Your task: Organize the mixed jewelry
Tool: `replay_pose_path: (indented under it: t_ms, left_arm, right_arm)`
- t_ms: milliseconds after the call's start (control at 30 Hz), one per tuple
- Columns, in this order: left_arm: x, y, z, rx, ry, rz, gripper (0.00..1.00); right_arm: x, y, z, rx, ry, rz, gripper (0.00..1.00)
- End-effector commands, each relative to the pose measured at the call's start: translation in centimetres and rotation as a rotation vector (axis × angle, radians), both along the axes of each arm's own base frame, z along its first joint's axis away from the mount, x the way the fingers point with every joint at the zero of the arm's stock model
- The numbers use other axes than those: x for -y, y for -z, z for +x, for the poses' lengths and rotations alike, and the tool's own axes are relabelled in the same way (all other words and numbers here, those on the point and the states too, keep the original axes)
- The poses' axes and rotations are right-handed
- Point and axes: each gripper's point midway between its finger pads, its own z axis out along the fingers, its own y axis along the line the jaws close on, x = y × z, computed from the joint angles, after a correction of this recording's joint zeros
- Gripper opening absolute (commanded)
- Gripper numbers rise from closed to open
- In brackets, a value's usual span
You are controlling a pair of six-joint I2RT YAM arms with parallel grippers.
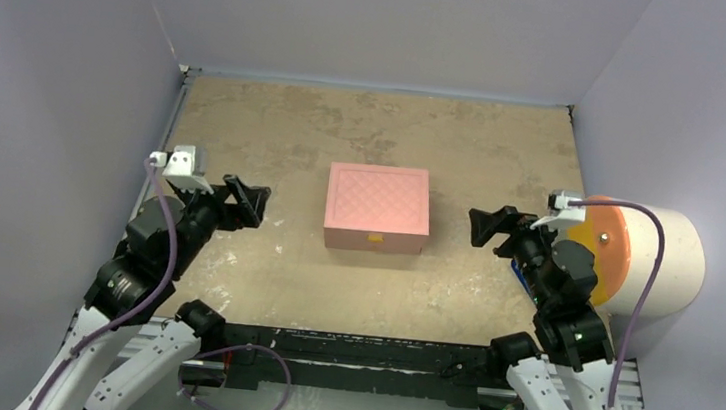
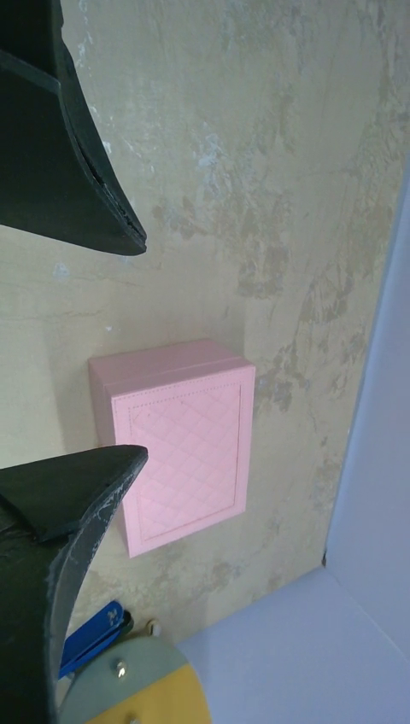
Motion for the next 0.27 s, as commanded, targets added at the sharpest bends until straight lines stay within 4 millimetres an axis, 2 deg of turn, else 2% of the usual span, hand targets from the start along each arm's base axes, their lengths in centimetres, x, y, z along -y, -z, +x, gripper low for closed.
replay_pose_path:
  t_ms: [0,133,233]
  left_arm:
    - [1.3,-2.1,-2.1,0.090,0.127,-0.060,0.82]
    - [1.2,-4.4,-4.0,0.166,0.170,-0.103,0.82]
    - [1.2,-5.6,-4.7,0.205,0.189,-0.125,0.84]
  right_arm:
    - [0.0,-3.4,-1.2,0.142,-0.031,0.020,0.99]
    - [-0.7,-4.6,-2.4,0.172,-0.095,0.009,0.99]
    - [0.0,-5.2,-2.3,0.170,-0.045,0.032,0.99]
